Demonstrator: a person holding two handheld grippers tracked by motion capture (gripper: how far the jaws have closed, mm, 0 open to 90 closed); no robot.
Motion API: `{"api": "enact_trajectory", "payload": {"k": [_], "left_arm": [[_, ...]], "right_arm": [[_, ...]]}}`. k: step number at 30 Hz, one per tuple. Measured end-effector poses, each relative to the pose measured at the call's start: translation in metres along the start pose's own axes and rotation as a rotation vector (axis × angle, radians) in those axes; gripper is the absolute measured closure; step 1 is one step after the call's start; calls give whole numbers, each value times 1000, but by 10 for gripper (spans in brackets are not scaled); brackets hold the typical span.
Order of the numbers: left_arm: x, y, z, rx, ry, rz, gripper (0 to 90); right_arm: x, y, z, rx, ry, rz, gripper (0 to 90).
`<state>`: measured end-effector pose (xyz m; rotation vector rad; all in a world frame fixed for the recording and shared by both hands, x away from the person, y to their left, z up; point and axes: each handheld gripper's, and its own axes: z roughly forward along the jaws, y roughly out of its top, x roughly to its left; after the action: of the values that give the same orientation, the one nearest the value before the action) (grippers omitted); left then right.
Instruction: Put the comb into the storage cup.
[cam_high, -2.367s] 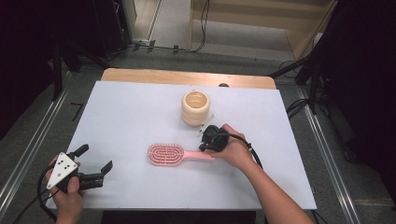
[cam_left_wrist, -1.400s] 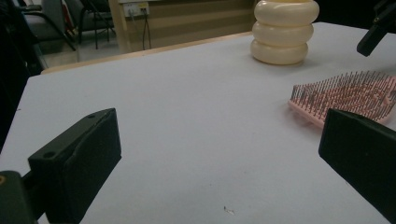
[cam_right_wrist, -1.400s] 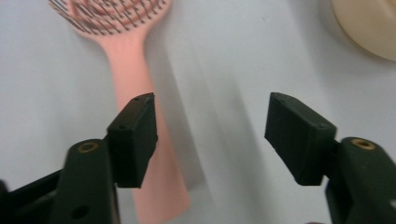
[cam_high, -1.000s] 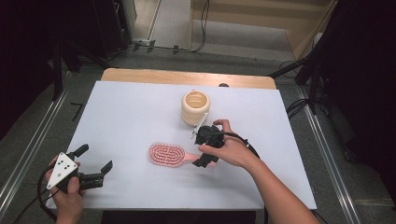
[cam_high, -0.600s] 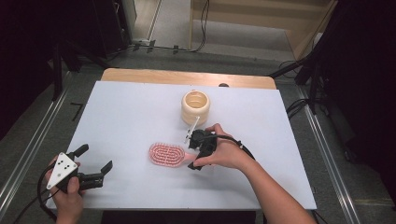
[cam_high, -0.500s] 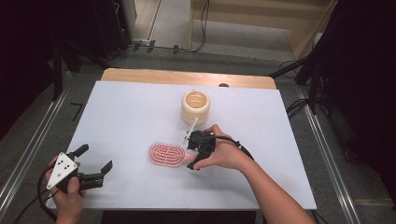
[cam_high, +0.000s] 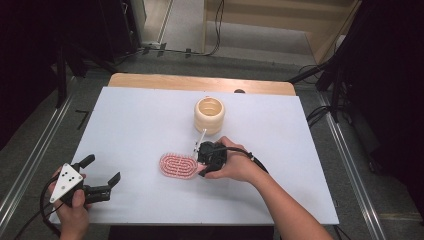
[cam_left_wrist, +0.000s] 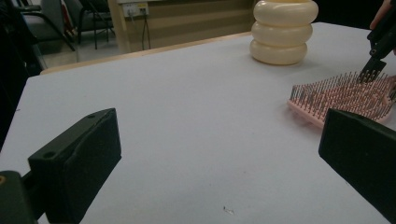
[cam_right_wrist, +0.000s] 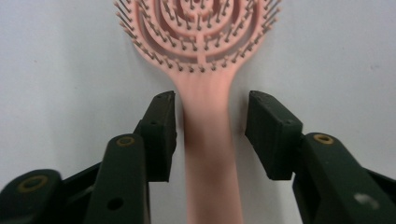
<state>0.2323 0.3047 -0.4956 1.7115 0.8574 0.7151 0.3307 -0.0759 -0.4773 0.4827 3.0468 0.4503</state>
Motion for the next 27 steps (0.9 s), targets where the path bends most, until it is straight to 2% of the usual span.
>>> {"api": "enact_trajectory", "payload": {"k": [5,7,10,18,22,25,27], "left_arm": [[0,0,0,0,-1,0,0],[0,0,0,0,0,0,0],[0,0,0,0,0,0,0],[0,0,0,0,0,0,0],[0,0,0,0,0,0,0],[0,0,0,0,0,0,0],[0,0,0,0,-1,0,0]], "right_arm": [[2,2,3,0,-10,-24,562],[4,2,3,-2,-17,-20,599],[6,1,3,-15,-18,-41,669],[7,-4,3,-46,-17,-26,680],[6,-7,2,-77,0,-16,681],[6,-10,1,-105,-5,-26,681],[7,-12,0,-121,-15,-14,681]]}}
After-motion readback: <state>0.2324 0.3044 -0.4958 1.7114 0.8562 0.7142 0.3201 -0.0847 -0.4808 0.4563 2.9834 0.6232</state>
